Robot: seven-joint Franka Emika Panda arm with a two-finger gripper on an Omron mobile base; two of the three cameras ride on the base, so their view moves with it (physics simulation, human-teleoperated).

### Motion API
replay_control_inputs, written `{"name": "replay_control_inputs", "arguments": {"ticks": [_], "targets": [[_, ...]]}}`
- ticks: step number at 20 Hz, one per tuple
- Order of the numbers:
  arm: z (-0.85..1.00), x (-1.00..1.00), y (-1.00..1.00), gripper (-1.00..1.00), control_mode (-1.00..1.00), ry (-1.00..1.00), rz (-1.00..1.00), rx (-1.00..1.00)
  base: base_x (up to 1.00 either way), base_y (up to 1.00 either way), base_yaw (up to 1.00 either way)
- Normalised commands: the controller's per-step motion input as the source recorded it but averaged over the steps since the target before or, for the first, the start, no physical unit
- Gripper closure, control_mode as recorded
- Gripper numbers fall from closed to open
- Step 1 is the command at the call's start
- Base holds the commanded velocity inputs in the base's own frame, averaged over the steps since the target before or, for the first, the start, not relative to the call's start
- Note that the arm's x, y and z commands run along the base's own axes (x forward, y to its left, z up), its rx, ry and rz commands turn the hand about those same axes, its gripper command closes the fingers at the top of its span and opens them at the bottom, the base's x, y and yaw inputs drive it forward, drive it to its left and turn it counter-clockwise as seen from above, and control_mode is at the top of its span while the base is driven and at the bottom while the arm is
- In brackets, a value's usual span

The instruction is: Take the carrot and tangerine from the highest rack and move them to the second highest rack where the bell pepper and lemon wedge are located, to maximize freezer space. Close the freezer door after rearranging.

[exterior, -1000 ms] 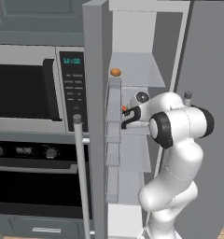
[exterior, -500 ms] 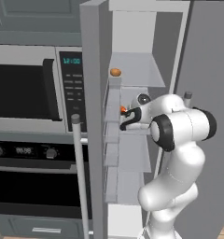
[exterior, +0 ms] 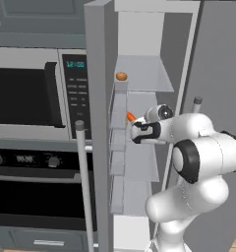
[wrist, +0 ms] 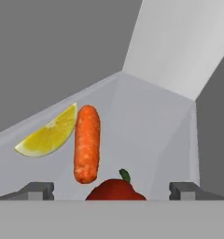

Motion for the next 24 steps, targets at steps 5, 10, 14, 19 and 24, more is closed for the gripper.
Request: {"name": "replay_control_inputs", "arguments": {"ticks": [5, 10, 14, 19, 24], "targets": [[0.76, -0.59, 0.01, -1.0, -1.0, 0.0, -0.01, 0.02, 0.0, 0.0, 0.0], [0.77, -0.64, 0.11, -1.0, -1.0, 0.0, 0.0, 0.0, 0.0, 0.0, 0.0], [0.77, -0.59, 0.11, -1.0, -1.0, -0.01, 0.02, 0.0, 0.0, 0.0, 0.0], [0.82, -0.35, 0.19, -1.0, -1.0, 0.05, 0.08, 0.0, 0.0, 0.0, 0.0], [0.63, -0.04, 0.31, -1.0, -1.0, 0.03, 0.12, -0.08, 0.0, 0.0, 0.0]]}}
